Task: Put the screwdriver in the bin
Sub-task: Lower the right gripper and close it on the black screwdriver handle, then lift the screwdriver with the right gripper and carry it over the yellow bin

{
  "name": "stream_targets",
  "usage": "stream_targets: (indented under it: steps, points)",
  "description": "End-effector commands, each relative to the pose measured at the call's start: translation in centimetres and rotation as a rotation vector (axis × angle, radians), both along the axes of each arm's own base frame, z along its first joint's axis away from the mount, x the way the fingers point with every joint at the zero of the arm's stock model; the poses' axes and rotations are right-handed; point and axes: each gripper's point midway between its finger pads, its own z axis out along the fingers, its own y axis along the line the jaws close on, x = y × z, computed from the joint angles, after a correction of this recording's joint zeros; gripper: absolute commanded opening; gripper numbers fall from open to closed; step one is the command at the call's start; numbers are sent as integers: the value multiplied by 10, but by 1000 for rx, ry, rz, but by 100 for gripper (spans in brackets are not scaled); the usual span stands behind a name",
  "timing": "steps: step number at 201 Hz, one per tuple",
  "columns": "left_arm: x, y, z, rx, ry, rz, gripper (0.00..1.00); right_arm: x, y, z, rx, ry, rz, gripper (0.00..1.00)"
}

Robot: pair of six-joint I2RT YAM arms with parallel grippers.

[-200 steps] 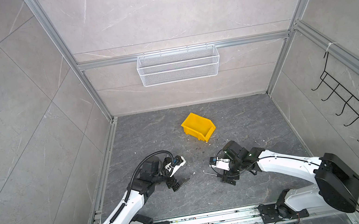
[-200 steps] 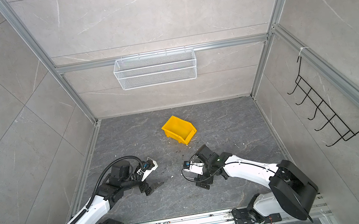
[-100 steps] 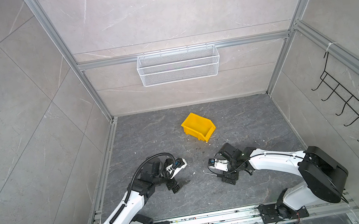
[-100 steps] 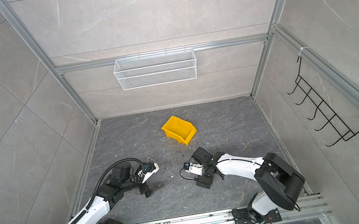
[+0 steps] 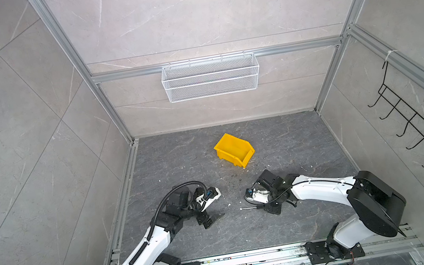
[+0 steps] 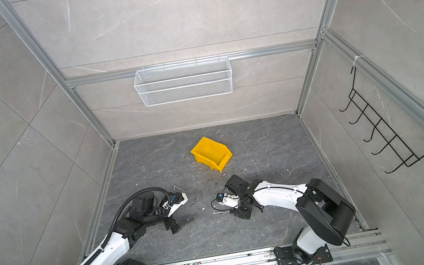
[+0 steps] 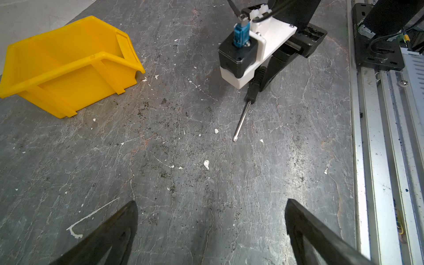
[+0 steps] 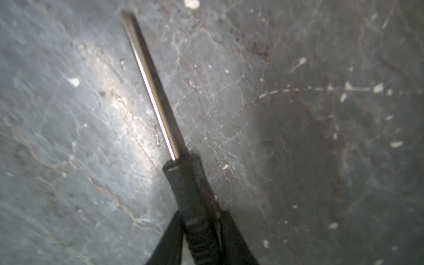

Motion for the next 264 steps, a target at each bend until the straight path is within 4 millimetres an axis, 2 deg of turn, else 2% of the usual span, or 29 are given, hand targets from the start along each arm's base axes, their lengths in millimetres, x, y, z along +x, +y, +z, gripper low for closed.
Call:
stream_targets:
  steps: [1,15,93,144,196,264]
  points:
    - [-6,-3,2,-7,-13,-39,100,-3,-2,-2,-23,22,5,9]
    - [-6,-3,1,-7,-11,-39,100,-3,-2,-1,-20,20,3,0]
    - [-4,-3,5,-16,-34,-29,100,8,5,13,47,-60,-24,0]
    - [4,-3,12,-39,-63,9,100,23,14,34,126,-126,-73,0]
    - [22,-2,27,-78,-104,101,100,56,19,68,237,-194,-194,0]
    - [62,-6,46,-181,-135,255,100,125,20,128,418,-290,-377,0]
